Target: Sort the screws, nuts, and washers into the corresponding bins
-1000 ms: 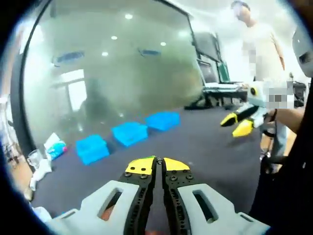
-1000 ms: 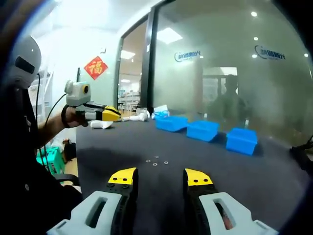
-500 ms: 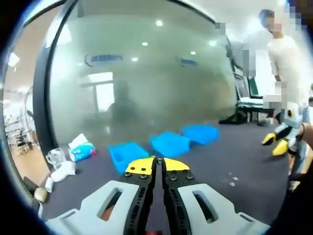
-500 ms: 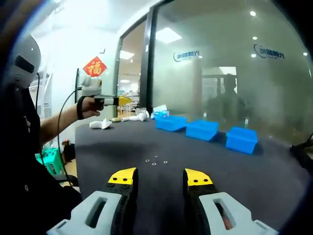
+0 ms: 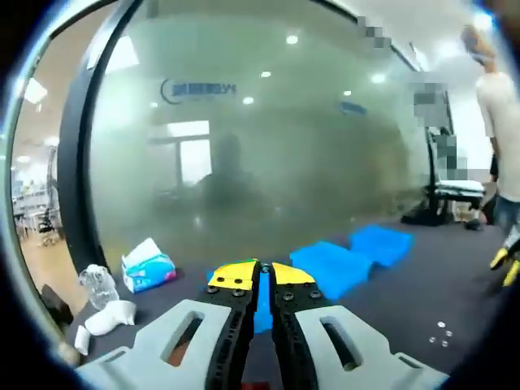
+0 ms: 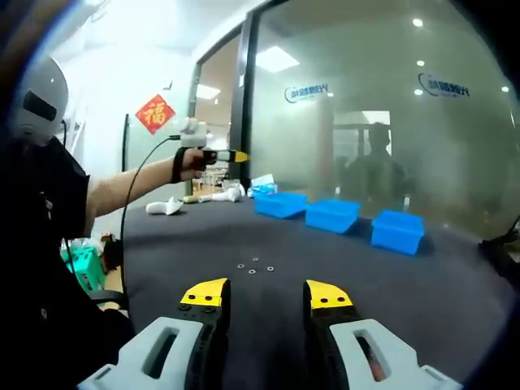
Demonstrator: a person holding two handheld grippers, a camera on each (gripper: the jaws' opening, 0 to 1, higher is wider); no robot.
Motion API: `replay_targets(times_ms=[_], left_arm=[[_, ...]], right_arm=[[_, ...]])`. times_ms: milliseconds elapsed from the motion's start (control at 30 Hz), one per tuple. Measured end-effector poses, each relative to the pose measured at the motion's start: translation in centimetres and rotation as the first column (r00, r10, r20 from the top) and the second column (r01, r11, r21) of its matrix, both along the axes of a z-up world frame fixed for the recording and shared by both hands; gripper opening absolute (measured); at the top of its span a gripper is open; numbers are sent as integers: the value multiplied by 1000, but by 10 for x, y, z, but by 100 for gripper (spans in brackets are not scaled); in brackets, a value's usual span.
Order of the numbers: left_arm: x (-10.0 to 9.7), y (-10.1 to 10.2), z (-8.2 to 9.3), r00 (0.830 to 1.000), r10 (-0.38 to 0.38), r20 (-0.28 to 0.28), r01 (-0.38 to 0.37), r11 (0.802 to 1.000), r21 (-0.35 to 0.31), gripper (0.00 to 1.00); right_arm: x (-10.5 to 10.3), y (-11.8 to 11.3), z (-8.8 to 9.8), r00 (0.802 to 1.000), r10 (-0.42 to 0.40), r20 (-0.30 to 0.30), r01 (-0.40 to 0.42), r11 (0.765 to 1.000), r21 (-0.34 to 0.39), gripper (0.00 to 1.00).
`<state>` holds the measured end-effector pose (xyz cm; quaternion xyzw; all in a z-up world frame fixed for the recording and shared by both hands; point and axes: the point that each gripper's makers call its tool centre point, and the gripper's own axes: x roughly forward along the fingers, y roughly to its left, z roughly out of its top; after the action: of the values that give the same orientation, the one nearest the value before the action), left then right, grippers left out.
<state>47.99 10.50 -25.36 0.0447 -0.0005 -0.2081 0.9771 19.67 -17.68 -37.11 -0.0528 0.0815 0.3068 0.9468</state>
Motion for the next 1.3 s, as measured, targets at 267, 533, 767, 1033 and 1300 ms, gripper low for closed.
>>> replay_targets(times_ms=[267,533,767,1033,1300], left_arm=[[52,-8,-19,997,25,-67,-25,1000,0,3],[70,-28,-30,993,20,-117,-20,1000,-3,3],[81,-35,-44,989,11,-150,-12,1000,-5,3],[84,-39,-58,985,20,-173,-17,1000,23,5],[75,-43,-73,977,-5,-212,10,1000,23,26]], right_arm=[[2,-5,-2,1000,-15,-5,15,1000,-2,32],[4,-11,-4,999,-33,-9,33,999,-1,32],[3,-13,-2,999,-42,-5,42,999,-1,32],[1,-18,-2,999,-53,-5,53,999,1,32],[2,-17,-1,999,-47,-3,47,999,-3,32]])
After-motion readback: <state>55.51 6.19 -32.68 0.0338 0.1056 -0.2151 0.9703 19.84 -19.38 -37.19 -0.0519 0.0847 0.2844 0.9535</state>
